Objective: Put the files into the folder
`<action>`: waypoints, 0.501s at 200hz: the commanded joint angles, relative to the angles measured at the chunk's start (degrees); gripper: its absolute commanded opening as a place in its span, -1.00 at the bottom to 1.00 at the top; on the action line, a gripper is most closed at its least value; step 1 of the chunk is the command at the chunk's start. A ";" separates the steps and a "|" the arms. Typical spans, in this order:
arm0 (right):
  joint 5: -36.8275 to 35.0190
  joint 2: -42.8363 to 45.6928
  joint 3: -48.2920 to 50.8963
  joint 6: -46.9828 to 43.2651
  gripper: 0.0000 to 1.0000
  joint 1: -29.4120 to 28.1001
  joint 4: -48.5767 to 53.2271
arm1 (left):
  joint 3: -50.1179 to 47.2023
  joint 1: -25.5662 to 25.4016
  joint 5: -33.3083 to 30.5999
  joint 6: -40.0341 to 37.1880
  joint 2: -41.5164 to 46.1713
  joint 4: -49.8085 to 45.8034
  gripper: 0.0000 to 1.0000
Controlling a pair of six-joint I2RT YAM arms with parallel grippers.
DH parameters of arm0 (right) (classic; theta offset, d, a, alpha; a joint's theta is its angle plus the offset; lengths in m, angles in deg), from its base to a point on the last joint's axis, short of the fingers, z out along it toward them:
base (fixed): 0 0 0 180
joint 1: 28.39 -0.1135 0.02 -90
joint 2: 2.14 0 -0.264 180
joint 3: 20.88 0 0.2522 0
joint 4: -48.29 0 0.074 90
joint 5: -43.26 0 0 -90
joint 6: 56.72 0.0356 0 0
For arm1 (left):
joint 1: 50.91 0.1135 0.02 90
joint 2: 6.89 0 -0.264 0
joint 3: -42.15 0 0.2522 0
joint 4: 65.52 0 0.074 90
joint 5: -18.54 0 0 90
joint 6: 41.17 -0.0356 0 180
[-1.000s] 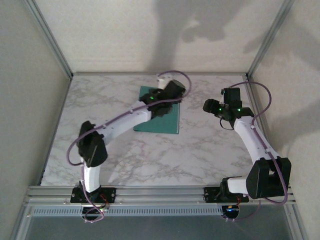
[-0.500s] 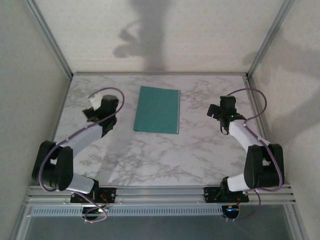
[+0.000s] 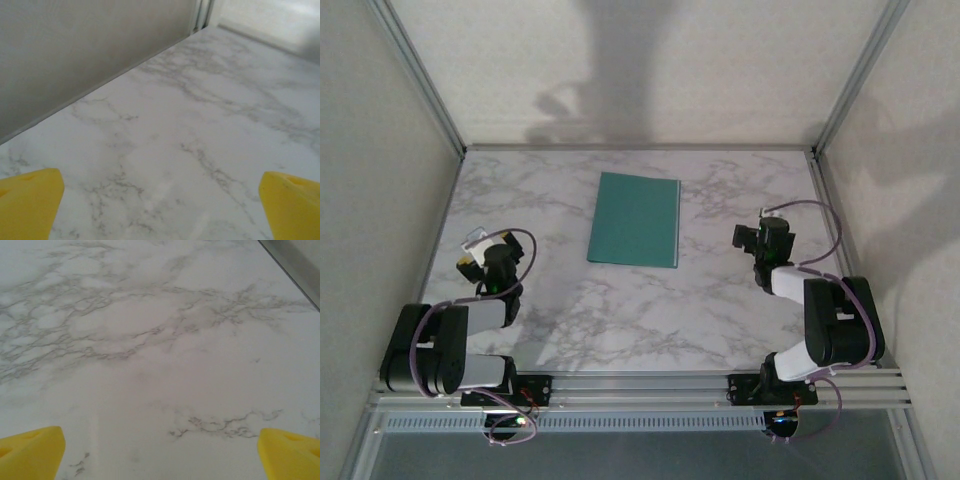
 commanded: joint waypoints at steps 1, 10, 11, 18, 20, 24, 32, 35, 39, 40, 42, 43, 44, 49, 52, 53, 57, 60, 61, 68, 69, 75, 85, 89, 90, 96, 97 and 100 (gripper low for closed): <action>2.86 -0.63 1.96 -2.67 0.98 0.51 -9.48 | -1.97 0.98 8.14 -2.32 0.85 13.91 0.99; 2.83 -0.71 2.04 -2.75 0.98 0.49 -9.76 | -2.13 1.01 9.94 -3.02 0.36 15.21 0.99; 2.87 -0.69 1.99 -2.70 0.98 0.49 -9.63 | -2.11 1.00 10.12 -3.17 0.32 15.25 0.99; 2.81 -0.74 2.10 -2.79 0.98 0.49 -9.93 | -1.82 0.96 10.63 -3.70 -0.08 15.46 0.99; 2.79 -0.75 2.03 -2.77 0.98 0.53 -9.90 | -1.83 0.93 10.69 -3.89 -0.18 15.76 0.99; 2.79 -0.69 1.98 -2.73 0.98 0.53 -9.57 | -1.95 0.91 10.93 -4.38 -0.51 16.66 0.99; 2.88 -0.71 2.03 -2.73 0.98 0.49 -9.73 | -2.53 0.98 11.92 -5.35 -1.98 20.01 0.99; 2.80 -0.68 1.98 -2.73 0.98 0.53 -9.61 | -2.61 0.98 12.15 -5.49 -2.90 20.97 0.99; 2.84 -0.73 2.02 -2.73 0.98 0.51 -9.67 | -2.34 0.98 12.47 -5.64 -4.15 21.63 0.99; 2.83 -0.74 2.03 -2.73 0.98 0.50 -9.77 | -2.21 0.98 12.61 -5.71 -4.48 21.71 0.99; 2.82 -0.75 2.03 -2.73 0.98 0.51 -9.70 | -1.90 1.02 12.84 -5.89 -5.26 21.83 0.99; 2.82 -0.75 2.03 -2.73 0.98 0.50 -9.69 | -1.82 1.00 12.97 -5.96 -5.56 21.86 0.99; 2.82 -0.75 2.03 -2.73 0.98 0.49 -9.69 | -1.60 0.99 13.04 -6.04 -5.85 21.83 0.99; 2.79 -0.75 2.03 -2.73 0.98 0.49 -9.69 | -0.81 0.71 13.00 -6.46 -7.22 21.81 0.99; 2.87 -0.75 2.03 -2.73 0.98 0.53 -9.68 | -0.39 0.38 12.72 -6.81 -7.88 21.54 0.99; 2.80 -0.75 2.03 -2.73 0.98 0.51 -9.68 | -0.28 0.24 12.52 -6.91 -7.97 21.45 0.99; 2.77 -0.73 2.03 -2.73 0.98 0.53 -9.77 | 0.30 -0.23 12.06 -7.35 -8.55 20.97 0.99; 2.74 -0.67 2.01 -2.74 0.98 0.50 -9.79 | 0.65 -0.51 11.84 -7.68 -8.85 20.79 0.99; 2.78 -0.67 1.98 -2.78 0.98 0.50 -9.78 | 0.68 -0.60 11.77 -7.78 -8.94 20.77 0.99; 2.83 -0.66 1.99 -2.74 0.98 0.48 -9.70 | 0.82 -0.69 11.92 -7.77 -8.87 20.38 0.99; 2.82 -0.66 2.01 -2.78 0.98 0.44 -9.69 | 0.81 -0.65 12.03 -7.69 -8.82 20.34 0.99; 2.83 -0.75 2.03 -2.82 0.98 0.49 -9.64 | 0.72 -0.54 12.15 -7.69 -8.95 20.82 0.99; 2.78 -0.71 1.94 -2.86 0.98 0.49 -9.66 | 0.81 -0.43 12.47 -7.54 -8.91 20.42 0.99; 2.81 -0.73 2.01 -2.82 0.98 0.49 -9.68 | 0.86 -0.36 12.59 -7.50 -8.96 20.48 0.99; 2.81 -0.70 2.02 -2.86 0.98 0.49 -9.68 | 0.88 -0.35 12.63 -7.51 -8.91 20.44 0.99; 2.80 -0.75 2.03 -2.91 0.98 0.52 -9.70 | 0.83 -0.34 12.78 -7.53 -8.90 20.44 0.99; 2.81 -0.75 1.99 -2.91 0.98 0.50 -9.69 | 0.78 -0.34 12.86 -7.53 -8.88 20.46 0.99; 2.79 -0.75 1.95 -2.91 0.98 0.45 -9.68 | 0.68 -0.34 13.40 -7.59 -8.89 20.59 0.99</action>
